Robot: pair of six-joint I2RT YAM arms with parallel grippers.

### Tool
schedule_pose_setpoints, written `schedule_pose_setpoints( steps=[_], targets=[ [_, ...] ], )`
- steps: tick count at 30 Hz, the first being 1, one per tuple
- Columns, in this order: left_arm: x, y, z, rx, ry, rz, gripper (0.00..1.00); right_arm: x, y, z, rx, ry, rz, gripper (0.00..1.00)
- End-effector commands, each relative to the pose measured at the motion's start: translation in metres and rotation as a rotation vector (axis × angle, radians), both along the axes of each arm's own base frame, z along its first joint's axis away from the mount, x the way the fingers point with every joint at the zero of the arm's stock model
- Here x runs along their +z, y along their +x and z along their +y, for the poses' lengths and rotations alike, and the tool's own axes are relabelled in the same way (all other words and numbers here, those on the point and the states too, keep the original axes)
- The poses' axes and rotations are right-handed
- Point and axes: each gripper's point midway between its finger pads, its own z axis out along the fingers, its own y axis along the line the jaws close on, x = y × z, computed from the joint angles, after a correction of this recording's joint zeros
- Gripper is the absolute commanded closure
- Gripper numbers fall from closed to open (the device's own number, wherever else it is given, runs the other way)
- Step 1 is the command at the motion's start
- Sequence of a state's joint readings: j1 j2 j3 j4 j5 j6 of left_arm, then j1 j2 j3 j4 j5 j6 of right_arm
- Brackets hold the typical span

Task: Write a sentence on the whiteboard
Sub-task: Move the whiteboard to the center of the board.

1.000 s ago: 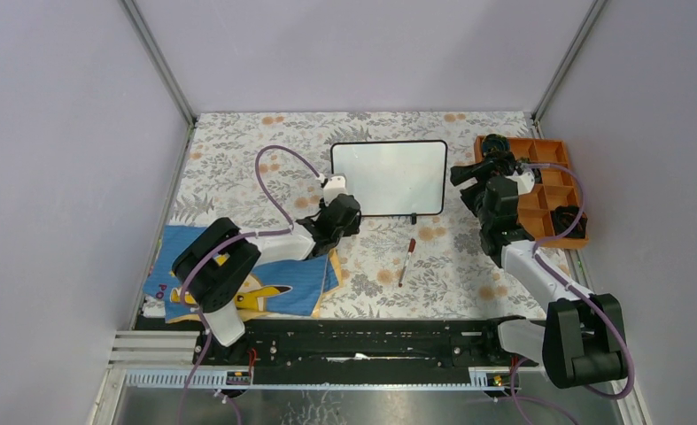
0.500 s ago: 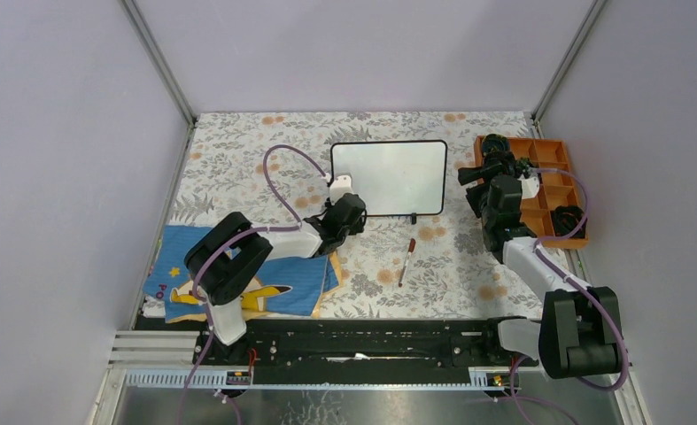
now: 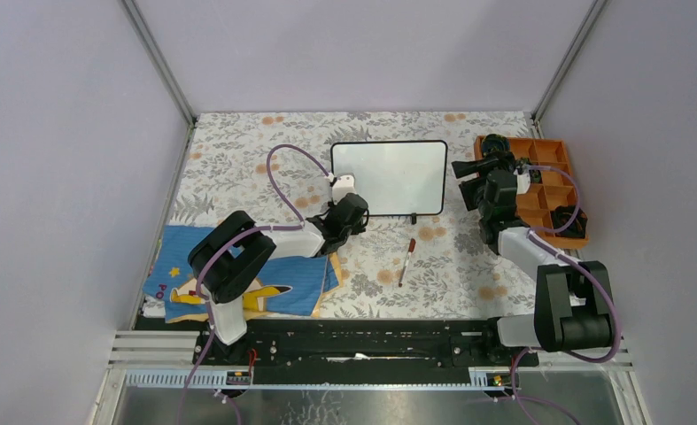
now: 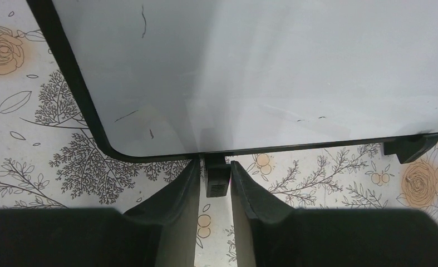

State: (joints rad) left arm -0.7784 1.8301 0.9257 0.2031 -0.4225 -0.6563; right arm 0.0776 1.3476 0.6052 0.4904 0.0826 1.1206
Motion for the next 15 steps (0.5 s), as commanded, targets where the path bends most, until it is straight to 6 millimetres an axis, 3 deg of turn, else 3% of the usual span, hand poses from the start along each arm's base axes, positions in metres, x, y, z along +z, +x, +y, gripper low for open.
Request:
schedule_pose_setpoints(
  steps=[1, 15],
  targets=[
    [0.012, 0.011, -0.009, 0.000, -0.027, -0.062, 0.69, 0.032, 0.018, 0.006, 0.013, 0.060, -0.101, 0.20],
    [0.012, 0.010, -0.012, -0.008, -0.031, -0.062, 0.73, 0.009, 0.023, 0.025, 0.088, 0.130, -0.045, 0.27]
  ],
)
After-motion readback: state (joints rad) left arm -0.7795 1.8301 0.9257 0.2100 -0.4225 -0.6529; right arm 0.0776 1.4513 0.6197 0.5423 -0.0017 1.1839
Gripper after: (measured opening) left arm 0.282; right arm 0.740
